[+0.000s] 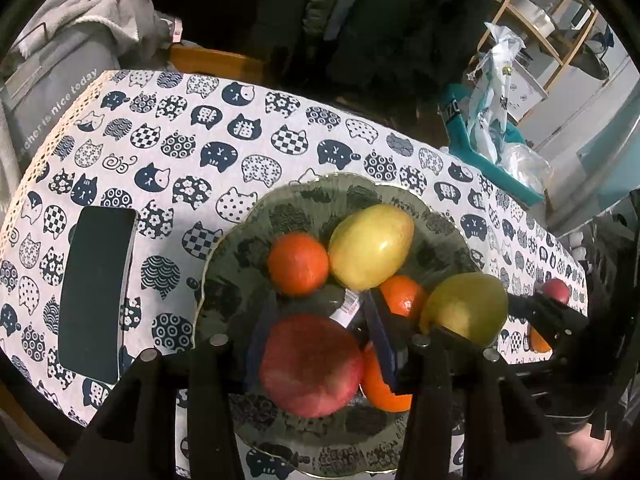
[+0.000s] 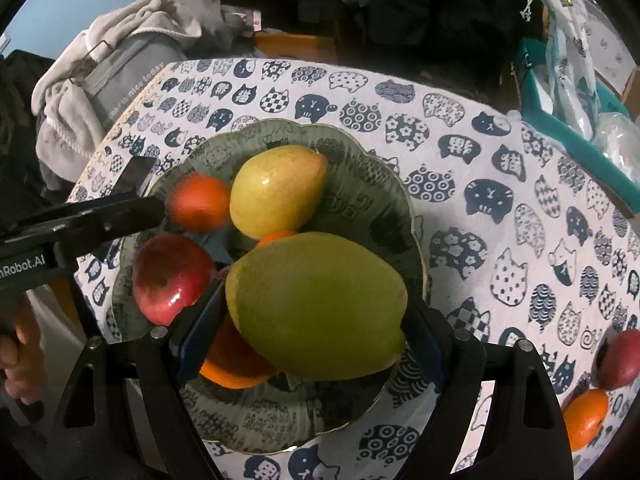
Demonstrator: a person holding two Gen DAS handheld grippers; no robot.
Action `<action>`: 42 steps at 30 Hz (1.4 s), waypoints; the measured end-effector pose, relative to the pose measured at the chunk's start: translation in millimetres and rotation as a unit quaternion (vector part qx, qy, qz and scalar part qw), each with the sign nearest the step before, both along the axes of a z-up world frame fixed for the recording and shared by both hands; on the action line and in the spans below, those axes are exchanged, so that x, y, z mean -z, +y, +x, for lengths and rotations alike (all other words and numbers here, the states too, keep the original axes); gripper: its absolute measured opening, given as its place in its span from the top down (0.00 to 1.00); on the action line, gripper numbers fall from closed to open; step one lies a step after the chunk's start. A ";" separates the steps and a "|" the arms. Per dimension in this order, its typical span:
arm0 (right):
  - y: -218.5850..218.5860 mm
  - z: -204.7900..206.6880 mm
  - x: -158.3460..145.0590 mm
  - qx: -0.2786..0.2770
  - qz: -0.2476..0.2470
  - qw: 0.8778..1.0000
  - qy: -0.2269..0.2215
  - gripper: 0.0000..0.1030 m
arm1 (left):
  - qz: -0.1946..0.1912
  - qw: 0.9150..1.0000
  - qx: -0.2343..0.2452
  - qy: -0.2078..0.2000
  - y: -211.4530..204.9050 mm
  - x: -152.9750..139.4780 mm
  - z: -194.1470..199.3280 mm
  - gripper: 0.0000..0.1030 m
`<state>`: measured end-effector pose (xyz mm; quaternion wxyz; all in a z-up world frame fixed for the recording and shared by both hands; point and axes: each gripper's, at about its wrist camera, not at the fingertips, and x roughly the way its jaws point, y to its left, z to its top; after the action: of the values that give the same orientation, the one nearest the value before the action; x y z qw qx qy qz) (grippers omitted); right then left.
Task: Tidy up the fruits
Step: 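Lower the tangerine and pear into the bowl and open both tools, then move both tools back toward the last red apple and orange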
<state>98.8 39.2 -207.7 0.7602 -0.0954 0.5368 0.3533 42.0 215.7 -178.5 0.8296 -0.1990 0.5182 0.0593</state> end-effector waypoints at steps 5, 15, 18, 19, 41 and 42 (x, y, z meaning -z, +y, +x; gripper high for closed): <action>-5.1 0.2 -13.1 0.006 0.011 1.000 -0.013 0.18 | 0.005 1.000 0.003 0.001 -4.0 -3.8 -0.7 0.46; -10.5 -10.6 -67.1 0.004 0.032 0.996 -0.079 0.18 | 0.017 1.000 0.012 -0.019 -14.3 -26.5 -10.2 0.41; -13.5 -13.7 -81.9 0.008 0.033 0.994 -0.100 0.18 | 0.028 0.999 0.016 -0.031 -18.6 -37.9 -13.8 0.41; -15.2 -14.2 -86.9 0.011 0.035 0.994 -0.105 0.18 | 0.030 0.999 0.017 -0.034 -19.3 -40.7 -14.6 0.41; -77.5 -27.9 -168.2 0.067 0.075 0.976 -0.192 0.18 | 0.054 0.992 0.060 -0.101 -74.9 -104.2 -23.7 0.23; -80.8 -28.1 -169.1 0.070 0.075 0.976 -0.193 0.18 | 0.055 0.991 0.062 -0.103 -78.0 -105.9 -23.1 0.22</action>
<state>70.7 -41.5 -38.6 0.8771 -0.0668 0.3574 0.3138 19.0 137.6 -72.6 0.8902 -0.1260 0.4374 0.0154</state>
